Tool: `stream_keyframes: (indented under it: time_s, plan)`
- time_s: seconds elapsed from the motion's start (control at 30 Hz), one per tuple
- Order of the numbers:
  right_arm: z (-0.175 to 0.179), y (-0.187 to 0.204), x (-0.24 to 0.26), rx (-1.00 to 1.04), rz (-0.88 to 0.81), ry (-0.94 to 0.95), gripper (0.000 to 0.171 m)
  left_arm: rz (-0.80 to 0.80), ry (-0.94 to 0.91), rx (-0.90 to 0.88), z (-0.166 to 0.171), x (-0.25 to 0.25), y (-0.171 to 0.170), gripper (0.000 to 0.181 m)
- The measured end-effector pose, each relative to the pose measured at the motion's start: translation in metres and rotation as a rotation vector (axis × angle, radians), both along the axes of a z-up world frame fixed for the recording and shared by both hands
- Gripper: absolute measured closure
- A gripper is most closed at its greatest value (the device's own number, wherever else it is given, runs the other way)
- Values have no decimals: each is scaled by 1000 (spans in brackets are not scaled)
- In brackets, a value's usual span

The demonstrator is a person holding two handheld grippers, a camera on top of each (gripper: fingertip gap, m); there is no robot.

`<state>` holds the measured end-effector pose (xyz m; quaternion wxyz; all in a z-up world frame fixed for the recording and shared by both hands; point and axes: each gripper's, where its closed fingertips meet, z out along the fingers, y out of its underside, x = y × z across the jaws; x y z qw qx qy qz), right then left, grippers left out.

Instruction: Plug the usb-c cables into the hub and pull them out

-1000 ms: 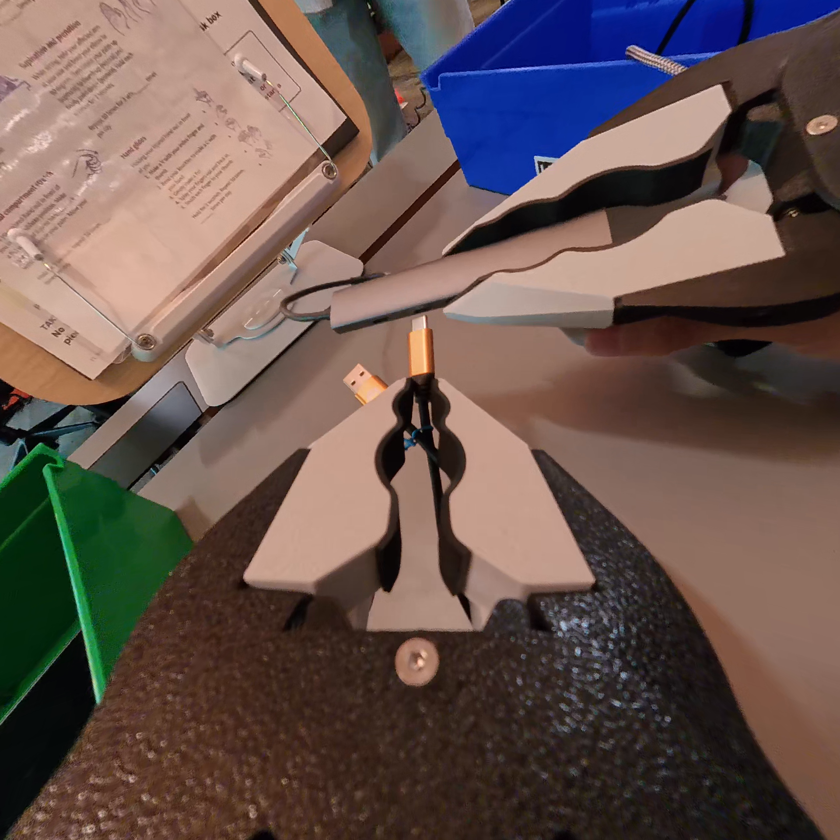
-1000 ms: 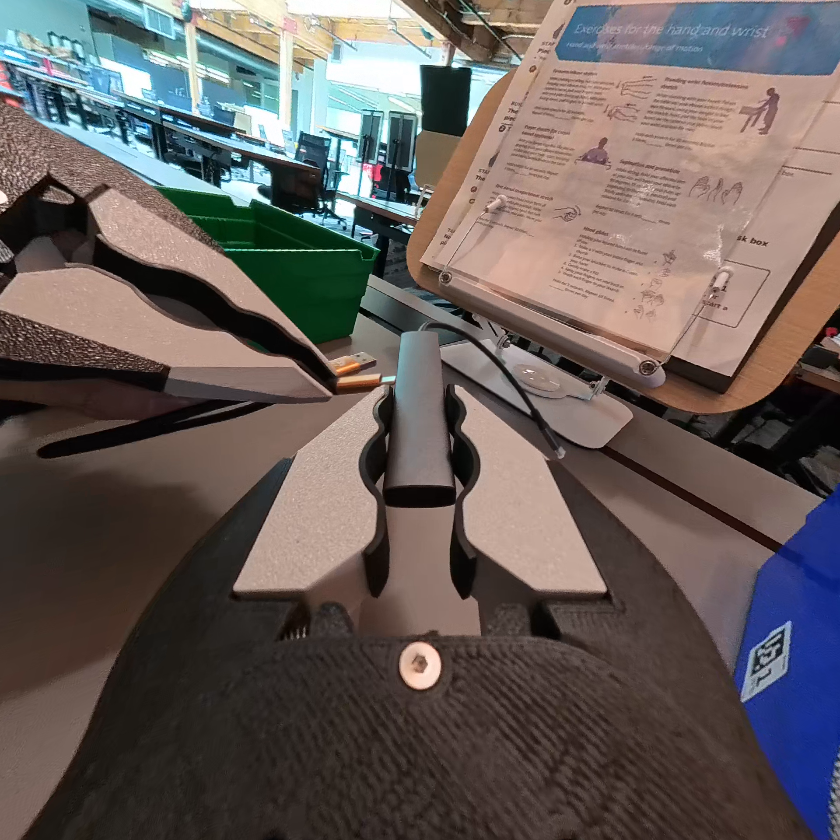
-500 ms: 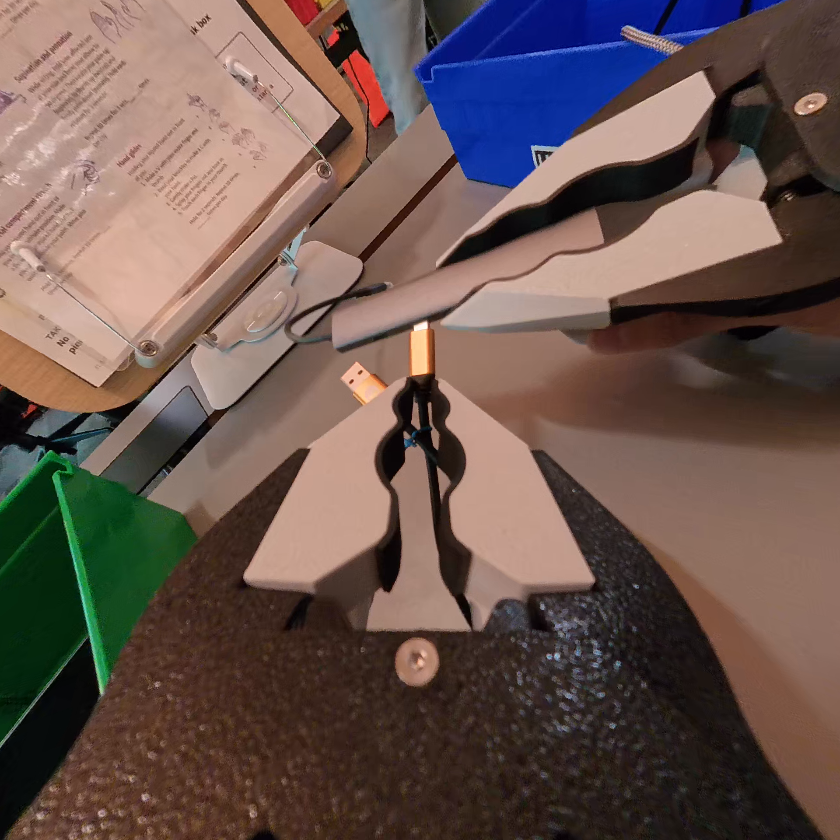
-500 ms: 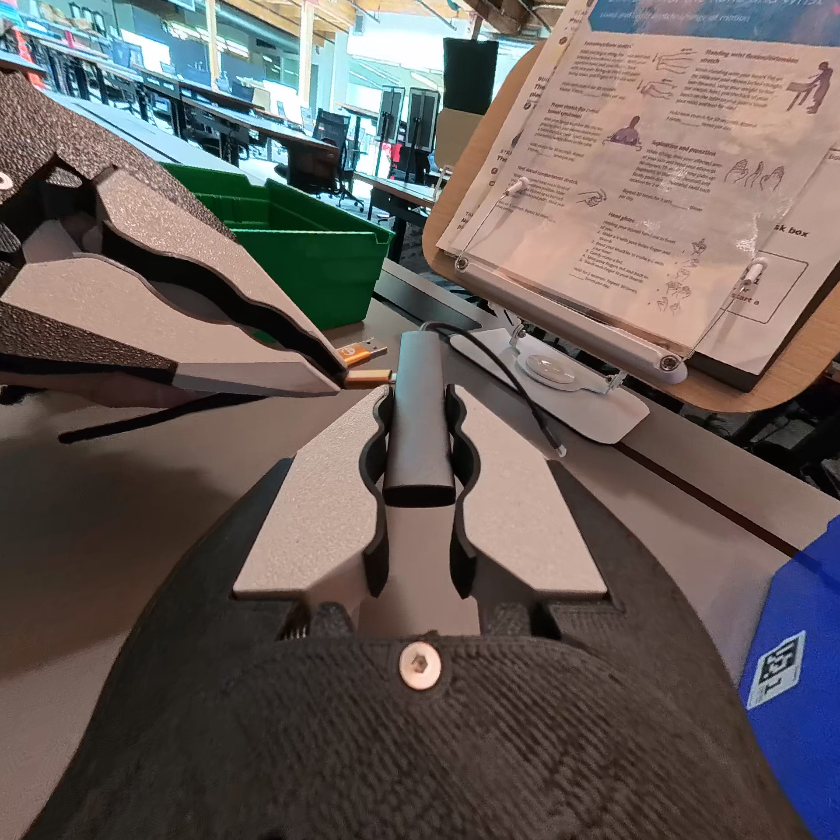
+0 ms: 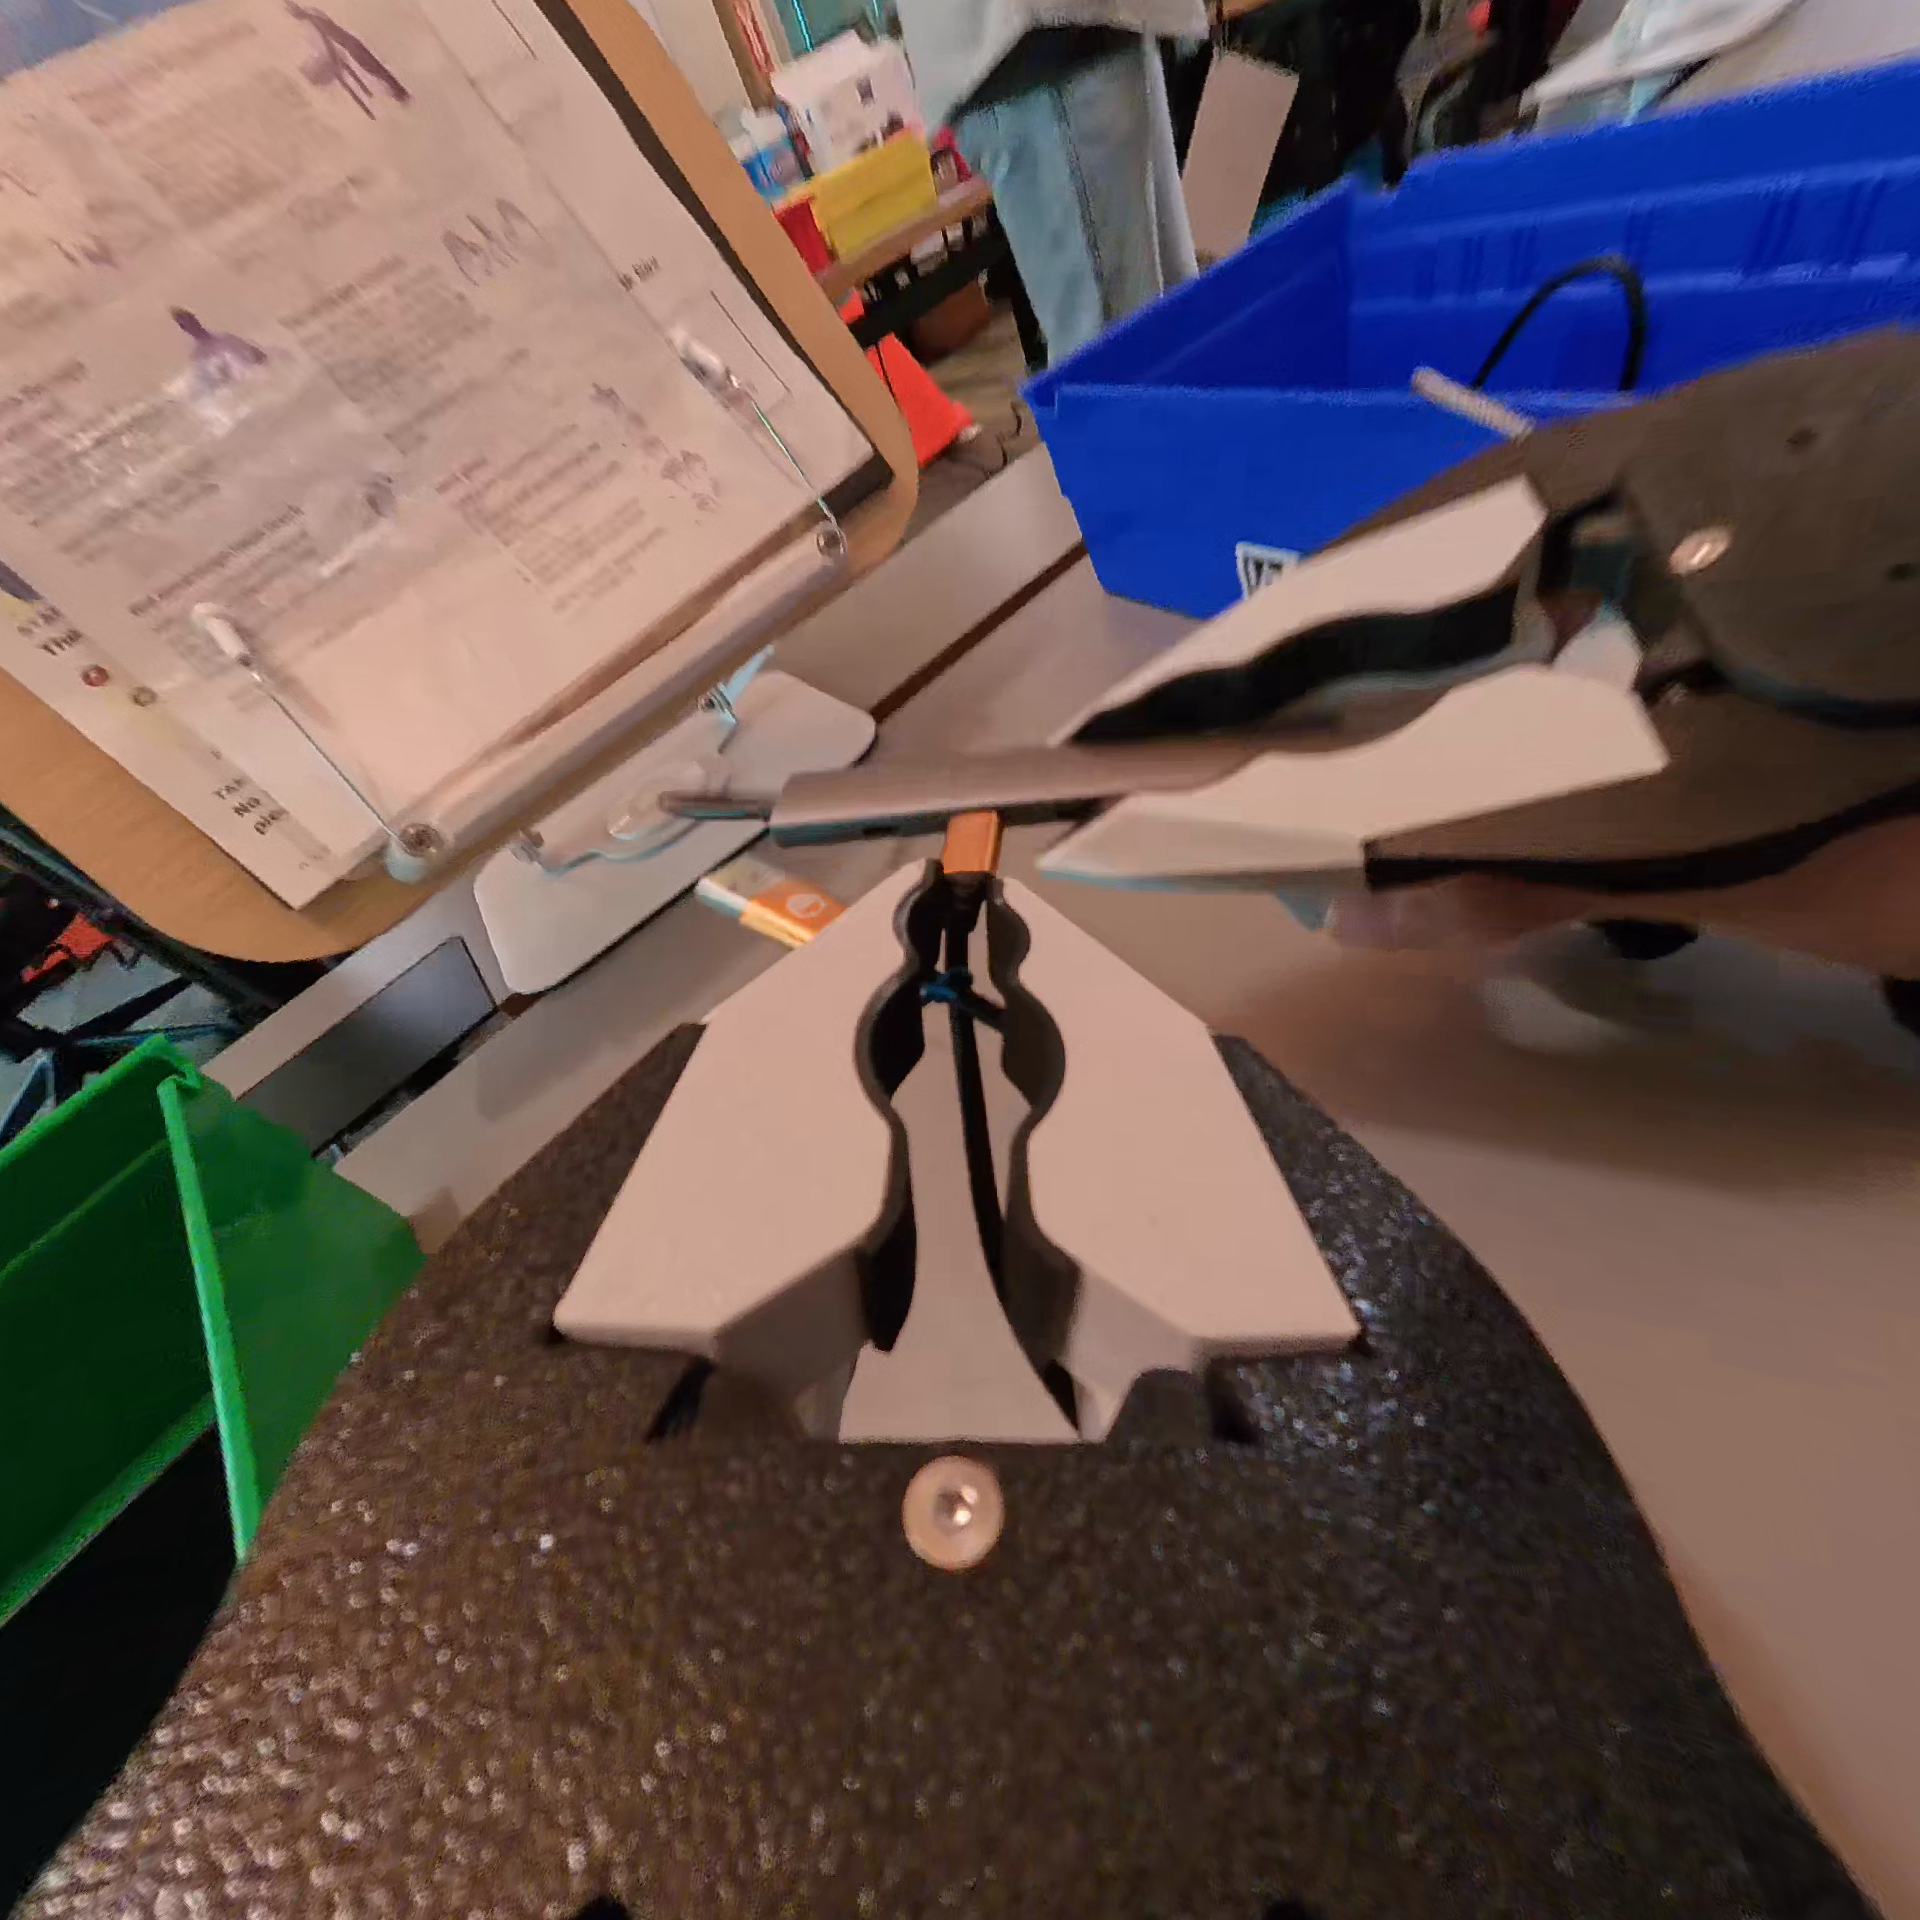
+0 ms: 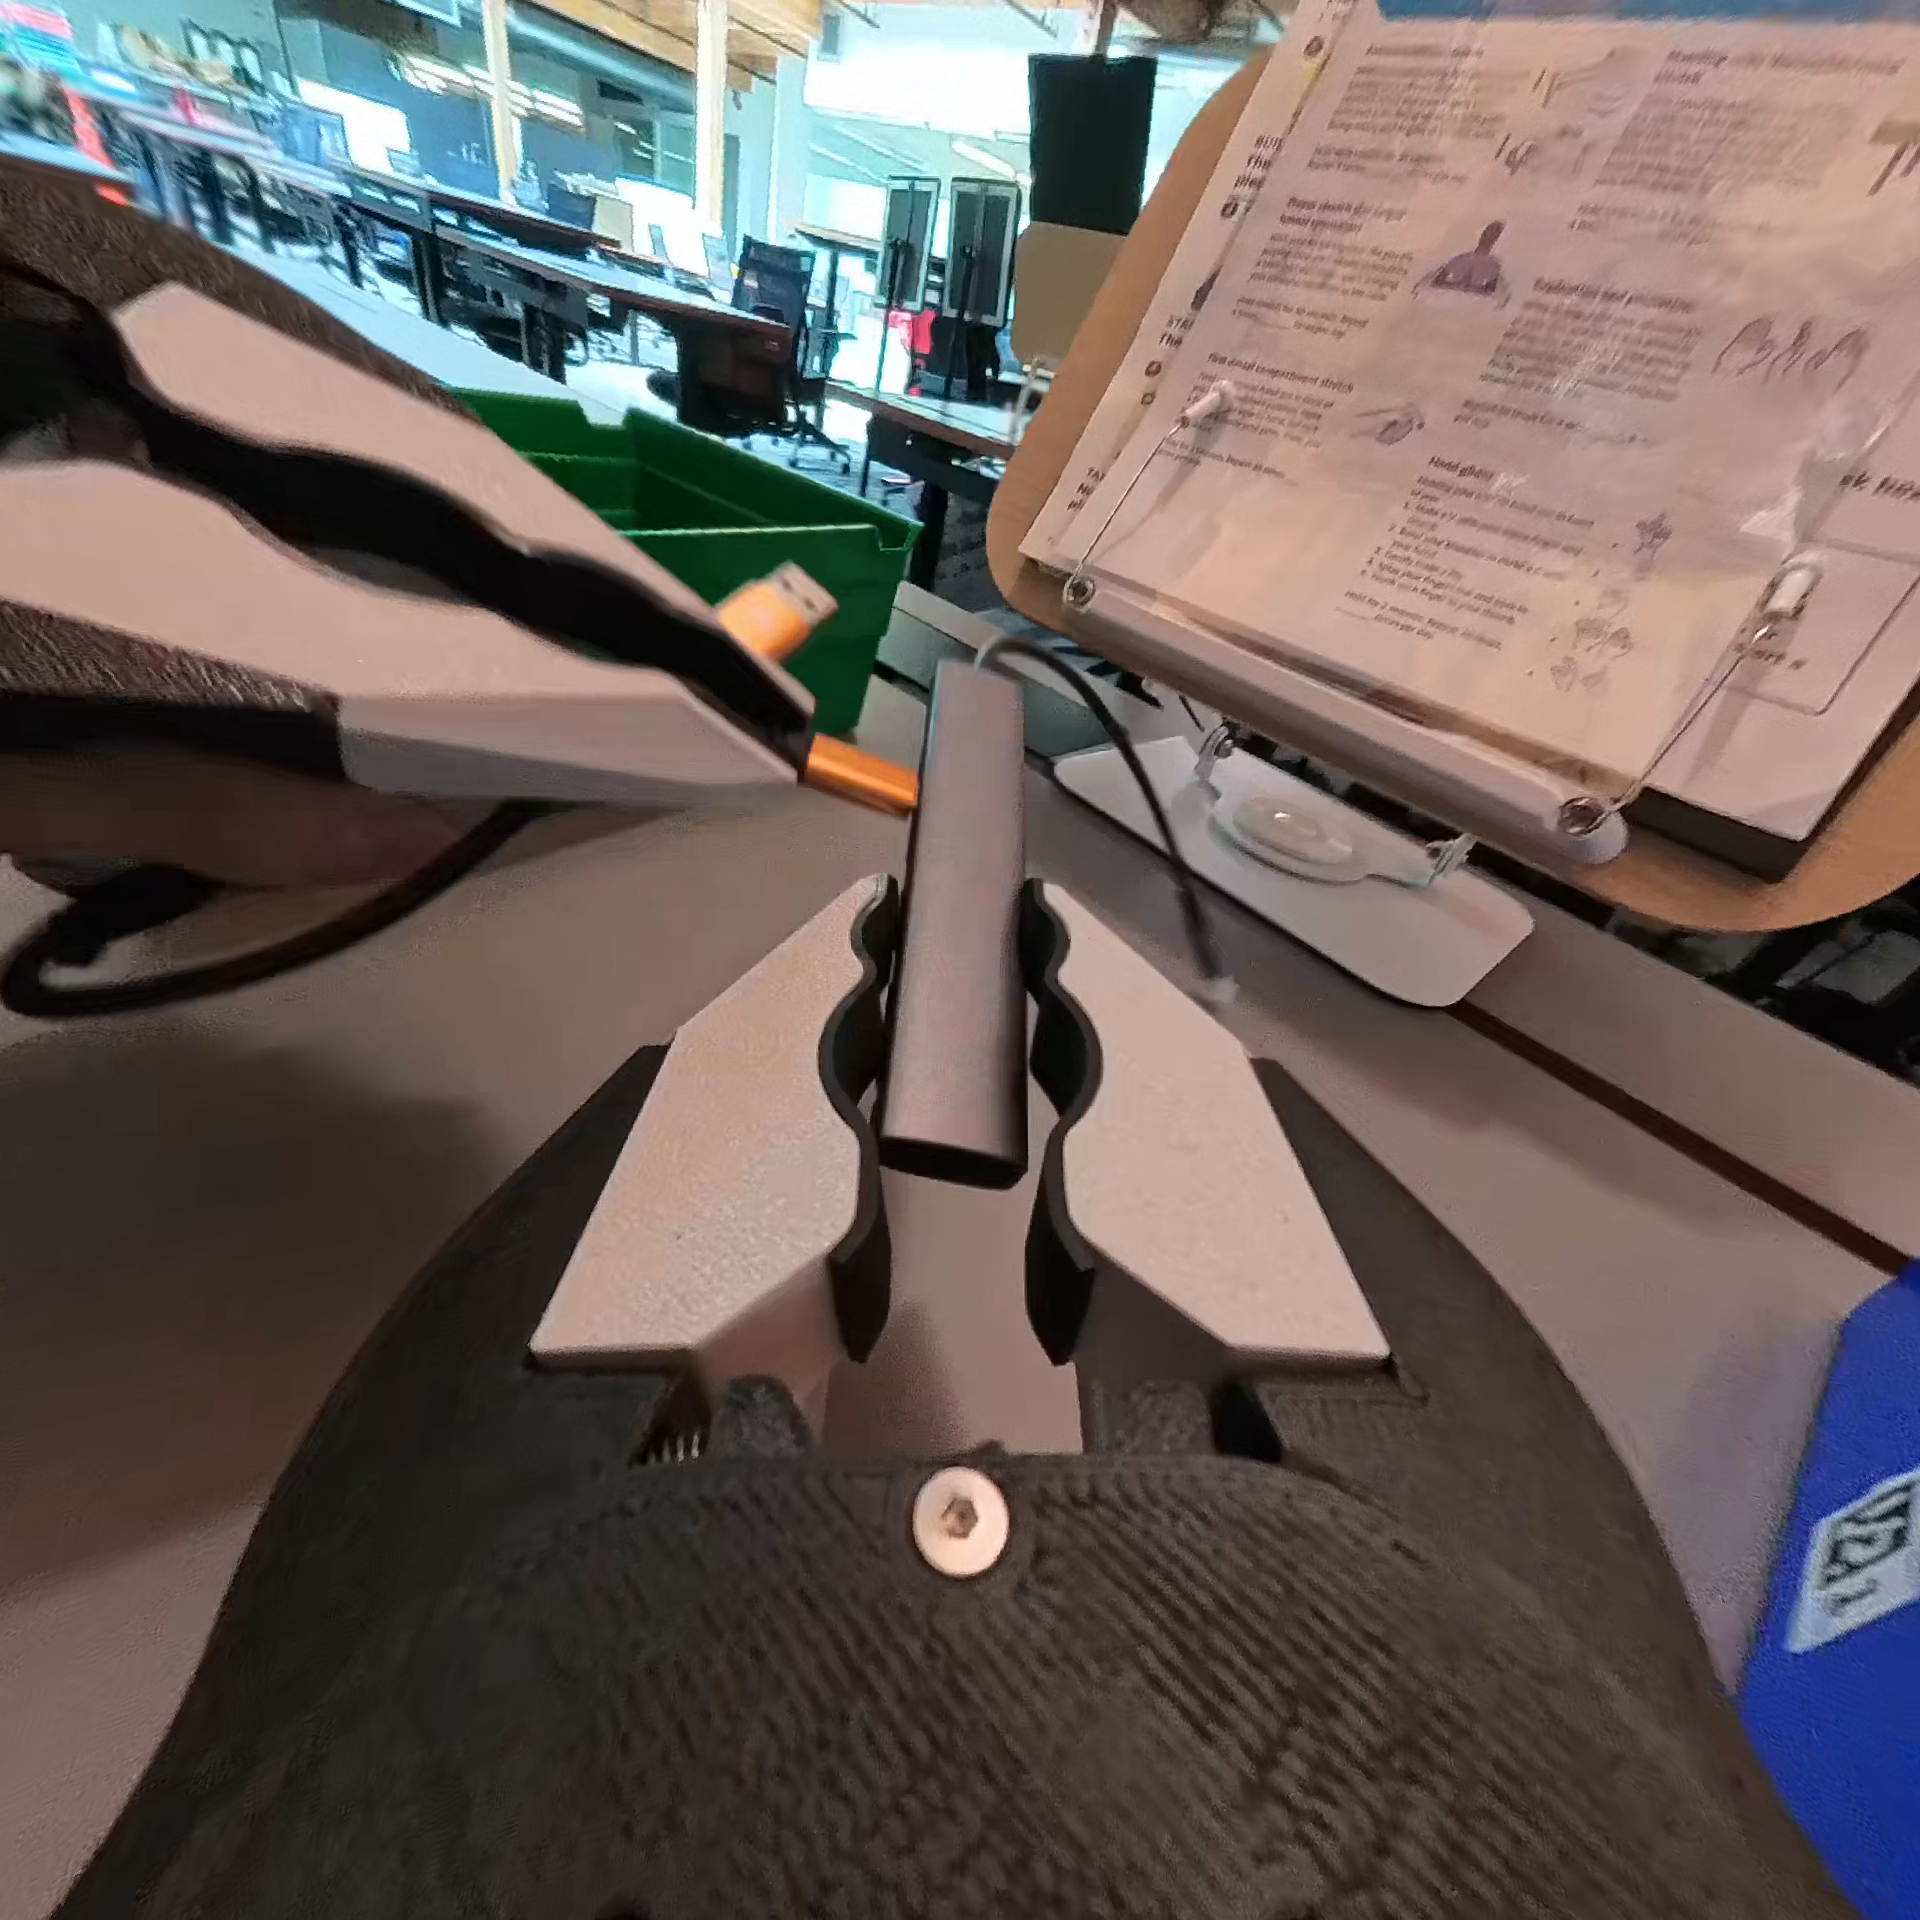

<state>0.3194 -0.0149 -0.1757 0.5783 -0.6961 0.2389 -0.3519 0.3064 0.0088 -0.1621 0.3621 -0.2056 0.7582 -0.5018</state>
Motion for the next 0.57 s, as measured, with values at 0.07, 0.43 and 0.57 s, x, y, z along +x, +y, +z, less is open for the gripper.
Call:
stream_keyframes:
  time_s: [0.07,0.43,0.57]
  plan:
    - [8,-3,0,19,-19,-48,150,-13,10,-19,6,-3,-1,176]
    - [27,-46,9,-6,-234,-162,150,33,51,-127,68,-28,54,159]
    - [32,-51,9,-3,-237,-178,150,121,308,259,19,-13,156,157]
